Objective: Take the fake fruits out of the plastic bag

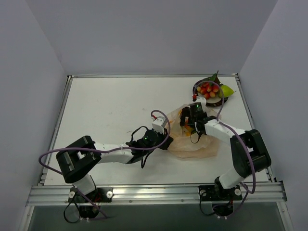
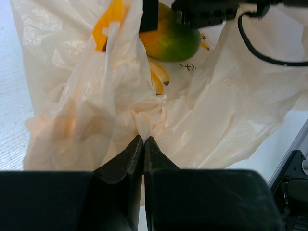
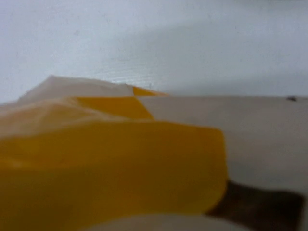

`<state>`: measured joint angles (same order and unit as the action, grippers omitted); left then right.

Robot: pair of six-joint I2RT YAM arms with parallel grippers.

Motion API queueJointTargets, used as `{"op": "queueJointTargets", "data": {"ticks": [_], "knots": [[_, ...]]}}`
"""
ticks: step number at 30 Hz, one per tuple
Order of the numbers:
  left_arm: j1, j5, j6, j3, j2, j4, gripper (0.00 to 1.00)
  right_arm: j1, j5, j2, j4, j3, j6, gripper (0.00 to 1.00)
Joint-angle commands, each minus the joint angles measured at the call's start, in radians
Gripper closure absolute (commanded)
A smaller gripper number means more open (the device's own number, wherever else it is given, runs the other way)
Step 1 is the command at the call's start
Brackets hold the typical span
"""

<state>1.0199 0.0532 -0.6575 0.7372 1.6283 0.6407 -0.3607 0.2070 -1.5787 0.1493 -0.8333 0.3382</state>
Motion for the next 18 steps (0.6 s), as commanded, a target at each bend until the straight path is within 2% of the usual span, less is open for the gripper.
{"op": "queueJointTargets", "data": {"ticks": [1, 5, 11, 18], "knots": [[-0.004, 0.010, 0.012, 0.014, -0.025, 0.025, 0.98, -0.007, -0.034, 0.092, -0.017, 0.063, 0.056, 0.03], [-0.004, 0.010, 0.013, 0.016, -0.024, 0.027, 0.98, -0.015, -0.011, 0.147, -0.062, 0.086, 0.093, 0.00], [-0.004, 0.011, 0.013, 0.014, -0.027, 0.025, 0.98, -0.032, 0.002, 0.183, -0.102, 0.108, 0.127, 0.03], [-0.004, 0.008, 0.013, 0.014, -0.028, 0.027, 0.98, -0.023, 0.057, 0.106, -0.087, 0.102, 0.131, 0.10]]}}
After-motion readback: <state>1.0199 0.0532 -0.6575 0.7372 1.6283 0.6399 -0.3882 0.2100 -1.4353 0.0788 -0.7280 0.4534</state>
